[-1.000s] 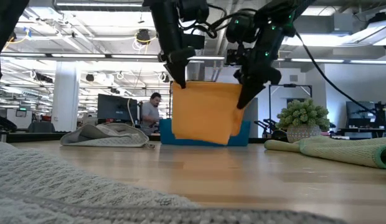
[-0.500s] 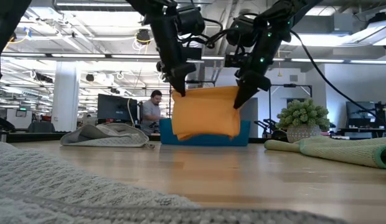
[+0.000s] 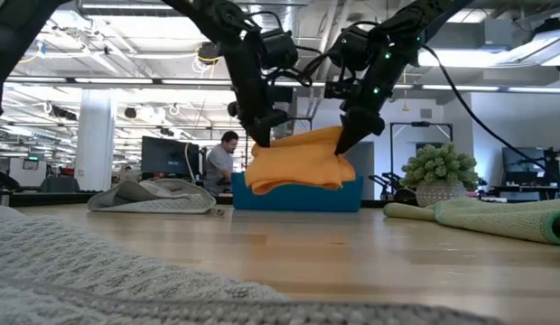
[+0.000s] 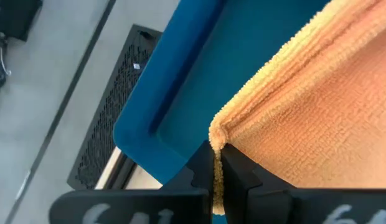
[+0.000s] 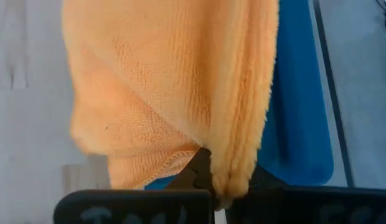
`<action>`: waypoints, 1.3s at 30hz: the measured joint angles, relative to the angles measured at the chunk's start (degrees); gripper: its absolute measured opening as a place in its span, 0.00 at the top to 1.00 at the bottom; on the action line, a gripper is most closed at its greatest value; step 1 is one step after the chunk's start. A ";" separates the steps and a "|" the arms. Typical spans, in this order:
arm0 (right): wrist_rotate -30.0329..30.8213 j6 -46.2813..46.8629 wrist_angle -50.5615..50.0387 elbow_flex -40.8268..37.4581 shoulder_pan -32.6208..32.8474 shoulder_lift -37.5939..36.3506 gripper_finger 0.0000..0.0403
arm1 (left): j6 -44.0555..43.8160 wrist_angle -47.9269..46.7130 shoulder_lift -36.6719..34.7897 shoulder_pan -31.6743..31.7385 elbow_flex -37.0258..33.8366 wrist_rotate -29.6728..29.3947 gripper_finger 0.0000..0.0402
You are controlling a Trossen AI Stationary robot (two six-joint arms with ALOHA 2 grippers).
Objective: Fold microfiber towels
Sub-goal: Put the orange microfiber cloth in the blue bin
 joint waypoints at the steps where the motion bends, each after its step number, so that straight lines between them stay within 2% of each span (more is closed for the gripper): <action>1: 0.02 0.39 0.29 -0.02 -0.26 0.06 0.94 | -0.28 0.64 0.32 0.03 -0.01 -0.49 1.00; 7: 0.02 0.82 3.22 0.17 -2.21 3.51 0.97 | -1.48 2.06 1.53 0.63 -0.14 -3.99 1.00; 14: 0.09 0.35 5.56 0.15 -3.40 5.90 0.92 | -0.56 4.54 4.38 1.97 -0.03 -3.48 1.00; 21: 0.21 -0.11 7.85 0.21 -4.70 6.44 0.96 | 1.35 7.40 5.29 3.51 -0.01 -4.14 1.00; 28: -0.16 -0.23 9.87 0.27 -6.84 9.41 0.93 | 1.60 8.73 7.18 5.03 0.07 -2.12 1.00; 36: -0.12 -1.12 11.08 0.24 -7.43 9.23 0.96 | 3.21 9.74 8.28 6.01 0.05 0.83 1.00; 39: -0.09 -1.12 10.90 0.24 -7.46 9.25 0.94 | 3.29 9.61 8.38 6.01 0.03 1.42 1.00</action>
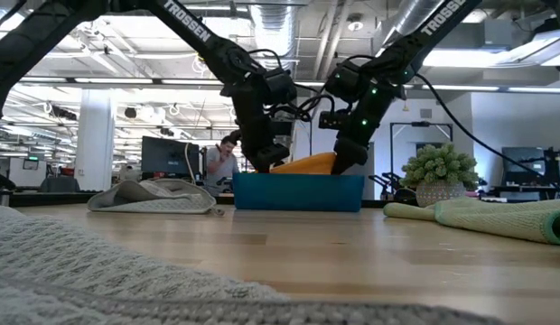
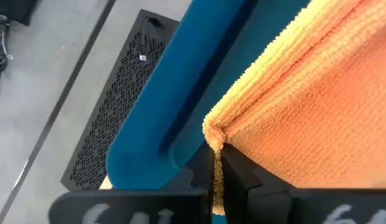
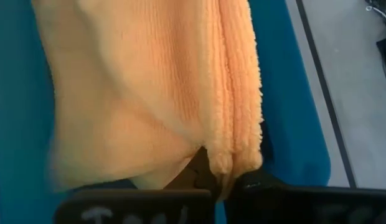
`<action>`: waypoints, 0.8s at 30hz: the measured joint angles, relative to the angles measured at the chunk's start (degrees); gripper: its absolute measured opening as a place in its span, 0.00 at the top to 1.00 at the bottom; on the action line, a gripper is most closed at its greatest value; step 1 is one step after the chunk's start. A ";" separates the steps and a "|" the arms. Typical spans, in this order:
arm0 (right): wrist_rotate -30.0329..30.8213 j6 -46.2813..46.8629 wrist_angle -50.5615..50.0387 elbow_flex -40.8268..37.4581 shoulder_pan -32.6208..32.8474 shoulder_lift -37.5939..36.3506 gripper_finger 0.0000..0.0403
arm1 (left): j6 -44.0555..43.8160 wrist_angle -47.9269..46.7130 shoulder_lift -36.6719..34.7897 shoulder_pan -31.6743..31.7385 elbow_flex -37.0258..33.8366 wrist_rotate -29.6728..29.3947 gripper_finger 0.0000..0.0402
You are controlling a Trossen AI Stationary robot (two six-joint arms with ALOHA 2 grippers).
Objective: Fold microfiber towels
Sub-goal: Put the orange microfiber cloth in the blue bin, then fold the top gray microfiber cloth
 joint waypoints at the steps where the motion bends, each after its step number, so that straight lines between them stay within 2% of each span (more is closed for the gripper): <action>1: 0.00 0.00 0.09 0.00 0.04 0.00 0.92 | 0.02 -0.08 0.00 -0.02 0.00 -0.01 1.00; 8: 0.55 0.00 -0.63 -0.09 -0.05 0.00 0.82 | -0.01 -1.14 0.56 0.64 -0.22 -1.27 0.93; 14: 0.33 0.01 0.14 -0.09 -0.05 0.00 0.72 | 0.02 -1.30 0.63 1.31 -0.20 -0.73 0.79; 21: 0.82 0.04 1.14 -0.07 0.43 0.00 0.53 | 1.55 -0.78 0.63 1.64 -0.15 -0.56 0.62; 24: 3.85 0.04 1.14 -0.07 0.87 -0.04 0.47 | 4.34 -1.03 0.63 1.50 0.12 -4.26 0.58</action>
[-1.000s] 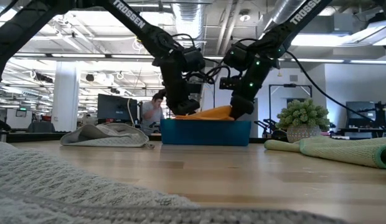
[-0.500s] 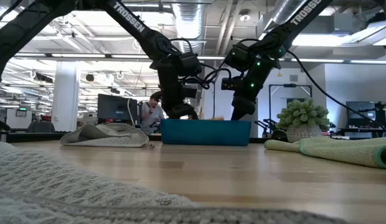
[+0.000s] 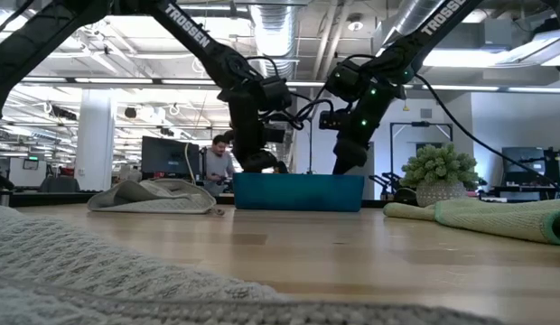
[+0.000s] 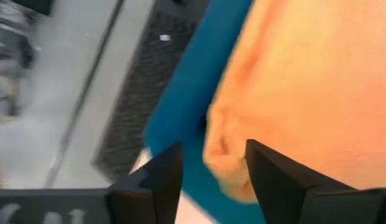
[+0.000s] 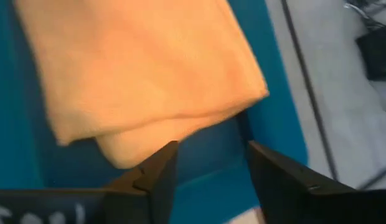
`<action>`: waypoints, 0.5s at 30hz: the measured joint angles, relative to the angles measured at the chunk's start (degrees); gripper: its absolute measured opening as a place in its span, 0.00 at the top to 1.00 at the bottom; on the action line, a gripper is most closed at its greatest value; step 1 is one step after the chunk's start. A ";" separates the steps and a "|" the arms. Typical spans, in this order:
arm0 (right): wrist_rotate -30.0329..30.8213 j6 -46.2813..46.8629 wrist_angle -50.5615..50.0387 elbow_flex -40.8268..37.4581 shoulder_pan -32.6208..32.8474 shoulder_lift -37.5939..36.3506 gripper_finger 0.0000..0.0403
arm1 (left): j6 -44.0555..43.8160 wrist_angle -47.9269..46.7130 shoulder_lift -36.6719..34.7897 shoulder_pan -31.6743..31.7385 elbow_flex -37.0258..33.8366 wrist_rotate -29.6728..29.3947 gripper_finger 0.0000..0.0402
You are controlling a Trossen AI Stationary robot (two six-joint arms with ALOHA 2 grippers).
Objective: Fold microfiber towels
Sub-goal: Fold the top gray microfiber cloth
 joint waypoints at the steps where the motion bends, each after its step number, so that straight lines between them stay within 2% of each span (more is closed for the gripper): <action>1: 1.32 0.00 -0.04 0.00 0.04 -0.02 0.45 | 0.63 -0.58 0.00 -0.14 0.51 -1.71 0.57; 5: 4.73 1.56 -0.38 0.04 0.20 -0.11 0.41 | 2.47 -2.89 0.00 -0.82 3.28 -4.43 0.56; 10: 5.29 3.50 -1.50 0.10 0.26 -0.21 0.41 | 1.52 -5.81 -0.31 -1.69 7.64 -1.70 0.56; 15: 5.53 4.11 -2.34 0.17 0.33 -2.72 0.41 | 1.40 -9.68 -0.44 -2.48 12.31 -1.59 0.56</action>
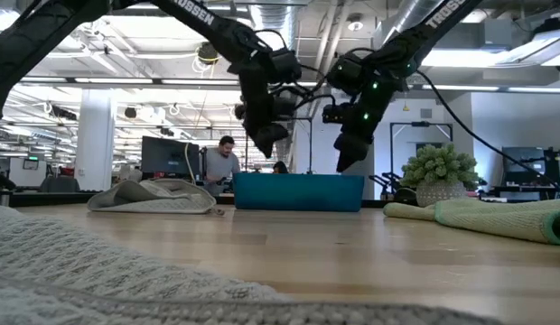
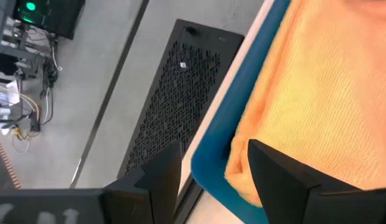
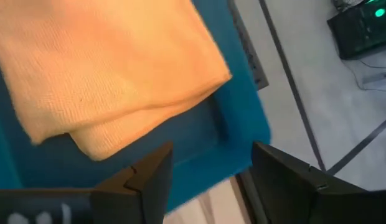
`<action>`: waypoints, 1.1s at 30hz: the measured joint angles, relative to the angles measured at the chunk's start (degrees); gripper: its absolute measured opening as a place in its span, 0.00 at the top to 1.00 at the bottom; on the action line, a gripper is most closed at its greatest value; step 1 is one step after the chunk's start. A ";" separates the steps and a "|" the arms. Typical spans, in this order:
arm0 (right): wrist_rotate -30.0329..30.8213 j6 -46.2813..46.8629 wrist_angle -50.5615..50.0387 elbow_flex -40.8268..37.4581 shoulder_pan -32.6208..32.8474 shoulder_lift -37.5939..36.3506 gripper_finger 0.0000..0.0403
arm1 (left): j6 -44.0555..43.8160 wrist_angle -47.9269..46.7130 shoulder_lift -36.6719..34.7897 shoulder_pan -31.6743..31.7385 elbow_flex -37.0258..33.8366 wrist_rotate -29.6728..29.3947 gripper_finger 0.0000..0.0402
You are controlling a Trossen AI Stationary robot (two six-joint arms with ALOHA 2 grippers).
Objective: Fold microfiber towels
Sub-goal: Fold the top gray microfiber cloth
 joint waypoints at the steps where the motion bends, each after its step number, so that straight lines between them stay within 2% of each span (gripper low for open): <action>1: 0.02 0.00 -0.23 0.00 0.00 -1.03 0.41 | -0.36 -1.00 -0.09 -0.13 0.89 0.03 0.56; 5: 0.00 1.00 -2.82 0.00 0.06 -6.35 0.41 | -1.84 -4.15 -1.42 -1.06 4.00 0.07 0.56; 9: 0.02 1.62 -9.31 0.02 1.54 -12.94 0.41 | -3.48 -7.97 -4.97 -2.81 4.16 0.37 0.56; 17: -0.11 1.83 -17.76 0.04 10.30 -25.22 0.41 | -13.53 -23.03 -14.22 -9.13 3.31 0.10 0.56; 21: -0.25 2.01 -18.38 0.08 15.53 -28.85 0.41 | -21.35 -27.71 -19.61 -13.78 -2.39 -0.20 0.56; 27: -0.25 1.98 -21.53 0.02 21.74 -31.56 0.41 | -35.64 -27.90 -28.24 -20.71 -16.66 2.62 0.56; 33: -0.28 1.97 -21.85 0.02 25.55 -32.03 0.41 | -36.25 -20.39 -31.26 -26.80 -32.52 10.61 0.56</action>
